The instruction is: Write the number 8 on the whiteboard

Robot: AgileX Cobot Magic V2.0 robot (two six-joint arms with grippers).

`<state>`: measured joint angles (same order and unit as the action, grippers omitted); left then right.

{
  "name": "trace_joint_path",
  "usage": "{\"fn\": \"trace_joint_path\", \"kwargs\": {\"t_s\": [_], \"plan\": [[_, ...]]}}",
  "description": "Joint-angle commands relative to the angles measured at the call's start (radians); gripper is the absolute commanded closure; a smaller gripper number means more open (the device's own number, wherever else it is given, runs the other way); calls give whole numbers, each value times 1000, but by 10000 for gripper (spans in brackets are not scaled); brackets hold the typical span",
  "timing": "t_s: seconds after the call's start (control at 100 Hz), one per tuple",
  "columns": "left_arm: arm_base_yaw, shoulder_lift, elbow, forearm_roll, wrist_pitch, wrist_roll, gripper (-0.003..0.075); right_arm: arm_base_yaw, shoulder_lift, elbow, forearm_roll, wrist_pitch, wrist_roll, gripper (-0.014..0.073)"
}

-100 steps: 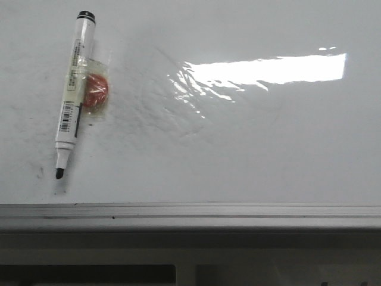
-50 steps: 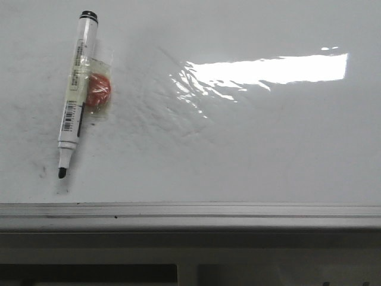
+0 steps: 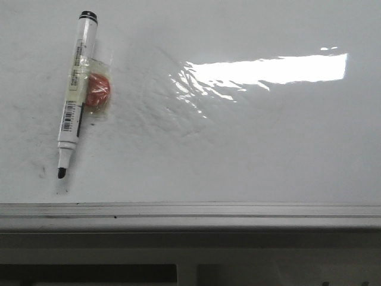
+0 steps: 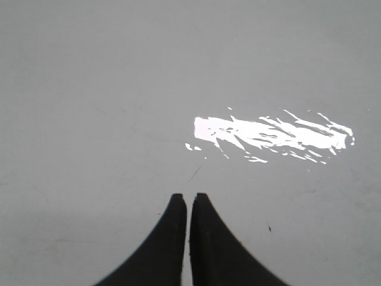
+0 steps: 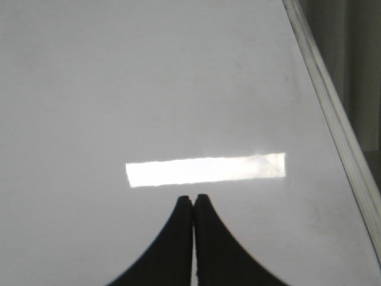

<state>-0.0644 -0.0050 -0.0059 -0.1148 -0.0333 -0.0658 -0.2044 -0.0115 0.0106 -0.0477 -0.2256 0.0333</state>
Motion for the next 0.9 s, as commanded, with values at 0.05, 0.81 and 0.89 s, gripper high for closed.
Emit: {"fn": "trace_joint_path", "kwargs": {"t_s": [0.05, 0.81, 0.89], "plan": [[-5, -27, 37, -8, -87, -4, 741, -5, -21, 13, 6, -100, -8, 658], [-5, 192, -274, 54, 228, -4, 720, 30, 187, -298, 128, 619, 32, 658], [-5, 221, -274, 54, 219, -4, 635, 41, 187, -298, 128, 619, 32, 658]]}}
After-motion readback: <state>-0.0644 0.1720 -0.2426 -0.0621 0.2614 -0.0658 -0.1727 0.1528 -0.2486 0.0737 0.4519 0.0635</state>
